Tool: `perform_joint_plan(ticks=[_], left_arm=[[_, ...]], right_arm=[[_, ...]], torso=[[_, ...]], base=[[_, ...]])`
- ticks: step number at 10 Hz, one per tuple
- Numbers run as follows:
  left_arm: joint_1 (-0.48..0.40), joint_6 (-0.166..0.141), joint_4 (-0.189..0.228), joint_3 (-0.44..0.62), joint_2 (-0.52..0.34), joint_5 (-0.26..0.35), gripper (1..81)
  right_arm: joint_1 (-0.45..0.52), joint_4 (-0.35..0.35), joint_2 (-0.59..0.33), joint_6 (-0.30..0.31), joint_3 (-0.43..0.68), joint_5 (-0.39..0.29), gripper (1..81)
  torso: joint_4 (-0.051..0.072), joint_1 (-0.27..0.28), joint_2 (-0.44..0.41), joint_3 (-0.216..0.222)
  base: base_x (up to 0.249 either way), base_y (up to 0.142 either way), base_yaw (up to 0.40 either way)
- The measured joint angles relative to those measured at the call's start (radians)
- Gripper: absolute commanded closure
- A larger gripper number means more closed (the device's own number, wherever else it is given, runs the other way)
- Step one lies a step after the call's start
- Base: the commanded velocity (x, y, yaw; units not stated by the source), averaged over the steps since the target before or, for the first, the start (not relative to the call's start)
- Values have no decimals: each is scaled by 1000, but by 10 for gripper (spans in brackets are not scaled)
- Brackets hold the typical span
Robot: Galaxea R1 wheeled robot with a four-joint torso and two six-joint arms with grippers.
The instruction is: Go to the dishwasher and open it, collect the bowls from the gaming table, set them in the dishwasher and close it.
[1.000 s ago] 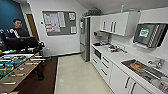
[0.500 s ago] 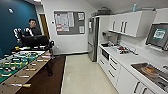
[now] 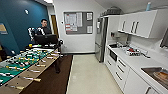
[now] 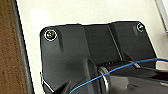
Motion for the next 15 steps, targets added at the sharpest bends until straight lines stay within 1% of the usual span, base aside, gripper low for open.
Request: perform_joint_plan(ticks=[9,15], left_arm=[[-4,0,0,0,0,-4,10],[-2,0,0,0,0,6,10]], right_arm=[[-3,0,-1,0,0,4,10],[0,0,-8,0,0,6,10]], torso=[[0,0,0,0],[0,0,0,0]], base=[[0,0,227],[0,0,222]])
